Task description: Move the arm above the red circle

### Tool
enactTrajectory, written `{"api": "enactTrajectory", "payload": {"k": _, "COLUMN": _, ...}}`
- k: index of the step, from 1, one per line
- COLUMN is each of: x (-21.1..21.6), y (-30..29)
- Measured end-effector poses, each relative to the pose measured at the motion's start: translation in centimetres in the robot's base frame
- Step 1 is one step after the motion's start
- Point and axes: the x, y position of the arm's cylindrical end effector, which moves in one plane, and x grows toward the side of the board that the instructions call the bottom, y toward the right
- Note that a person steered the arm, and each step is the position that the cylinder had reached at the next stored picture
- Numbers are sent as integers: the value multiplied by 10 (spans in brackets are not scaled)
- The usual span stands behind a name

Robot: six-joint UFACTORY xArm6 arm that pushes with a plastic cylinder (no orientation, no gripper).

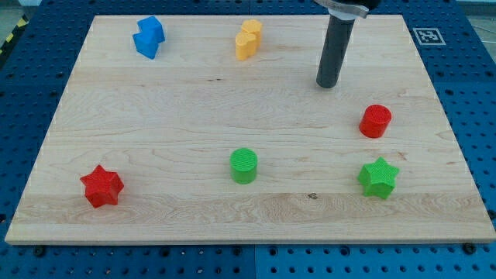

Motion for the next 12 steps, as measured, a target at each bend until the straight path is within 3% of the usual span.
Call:
{"api": "enactTrajectory", "payload": {"k": 4, "x": 6, "y": 64}}
{"api": "enactTrajectory", "payload": {"k": 10, "x": 21, "y": 67}}
{"api": "enactTrajectory", "payload": {"k": 12, "x": 27, "y": 95}}
